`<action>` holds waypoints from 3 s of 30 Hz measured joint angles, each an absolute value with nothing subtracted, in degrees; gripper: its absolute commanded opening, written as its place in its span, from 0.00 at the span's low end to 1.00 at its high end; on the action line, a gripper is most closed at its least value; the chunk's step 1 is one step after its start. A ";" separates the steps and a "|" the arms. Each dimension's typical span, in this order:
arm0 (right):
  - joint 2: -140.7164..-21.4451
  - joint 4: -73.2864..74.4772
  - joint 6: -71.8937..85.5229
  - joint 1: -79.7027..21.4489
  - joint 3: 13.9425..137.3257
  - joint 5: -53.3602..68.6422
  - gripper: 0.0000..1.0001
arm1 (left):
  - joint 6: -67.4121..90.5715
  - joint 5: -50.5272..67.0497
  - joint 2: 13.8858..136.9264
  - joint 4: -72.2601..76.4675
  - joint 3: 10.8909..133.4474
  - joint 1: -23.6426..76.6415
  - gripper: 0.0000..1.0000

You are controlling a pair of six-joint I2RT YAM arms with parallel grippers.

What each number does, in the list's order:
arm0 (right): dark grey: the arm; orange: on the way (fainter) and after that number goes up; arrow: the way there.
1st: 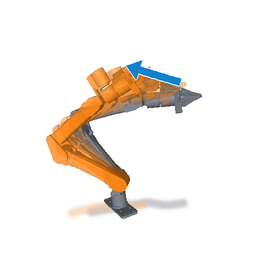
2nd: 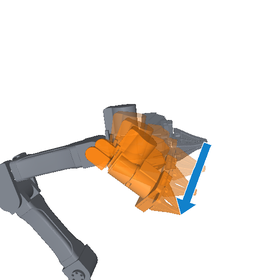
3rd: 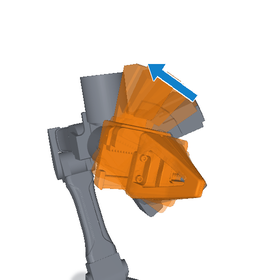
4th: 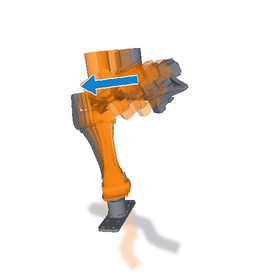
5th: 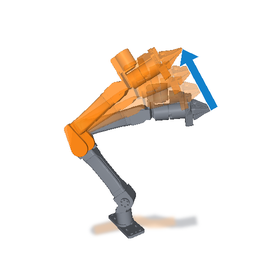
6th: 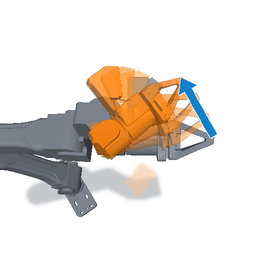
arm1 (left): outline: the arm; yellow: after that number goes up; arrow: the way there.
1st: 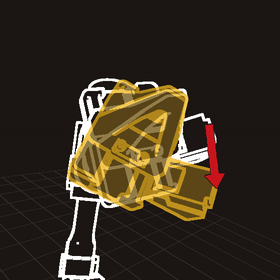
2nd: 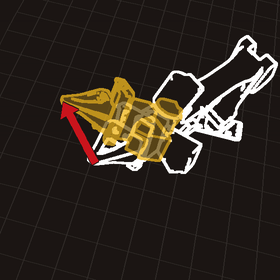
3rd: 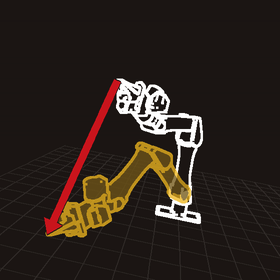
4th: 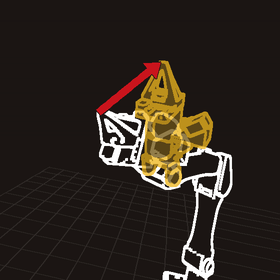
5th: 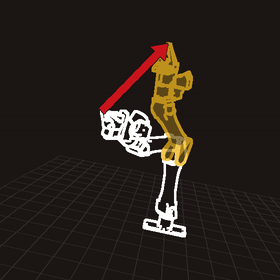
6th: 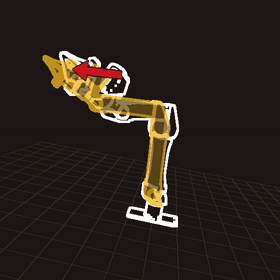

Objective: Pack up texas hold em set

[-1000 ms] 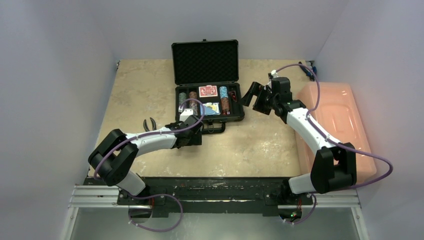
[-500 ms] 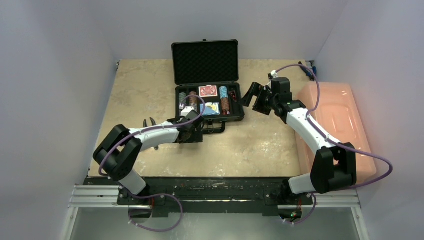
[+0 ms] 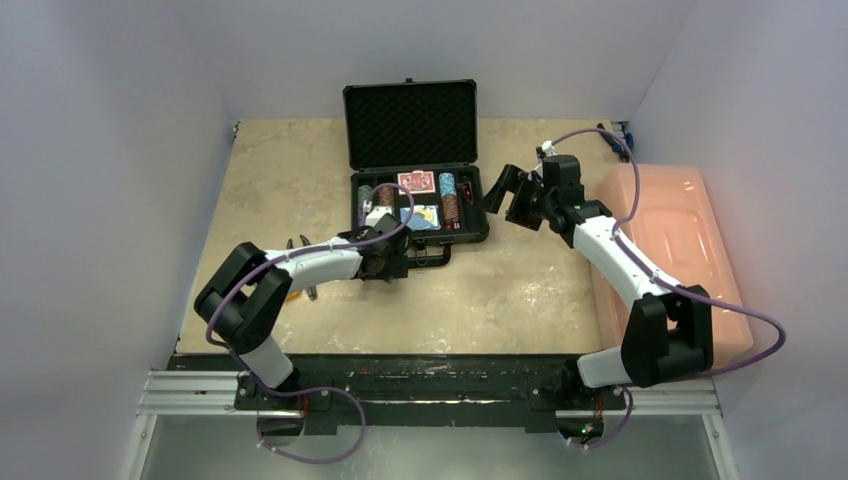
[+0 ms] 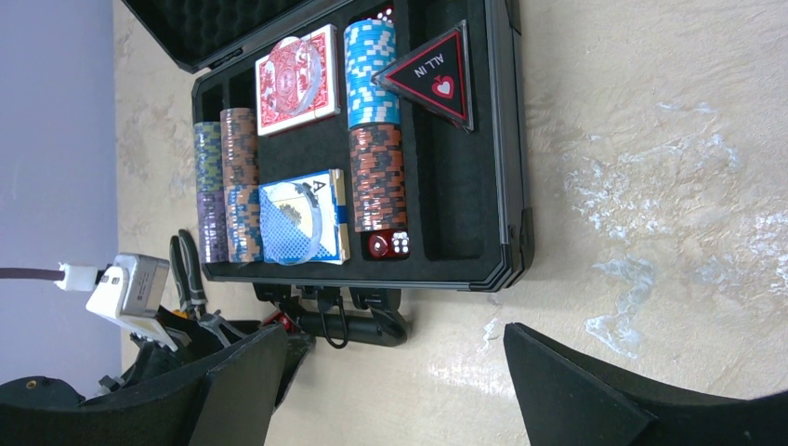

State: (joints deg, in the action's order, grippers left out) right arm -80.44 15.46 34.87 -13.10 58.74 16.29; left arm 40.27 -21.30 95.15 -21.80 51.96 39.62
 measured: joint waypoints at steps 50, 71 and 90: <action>-72.36 10.11 32.23 -13.13 51.03 8.32 0.91 | 39.55 -22.15 76.09 -37.34 46.04 40.53 0.45; -75.55 8.97 31.86 -13.10 50.50 6.98 0.92 | 31.55 -22.70 82.24 -41.39 67.51 40.53 0.45; -75.72 8.97 31.86 -13.13 50.50 6.44 0.93 | 25.04 -17.61 100.90 -37.91 86.87 40.14 0.45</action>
State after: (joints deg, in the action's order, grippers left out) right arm -75.72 8.97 31.86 -13.13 50.50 6.44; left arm 25.04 -17.61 100.90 -37.91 86.87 40.14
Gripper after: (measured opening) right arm 0.922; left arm 0.599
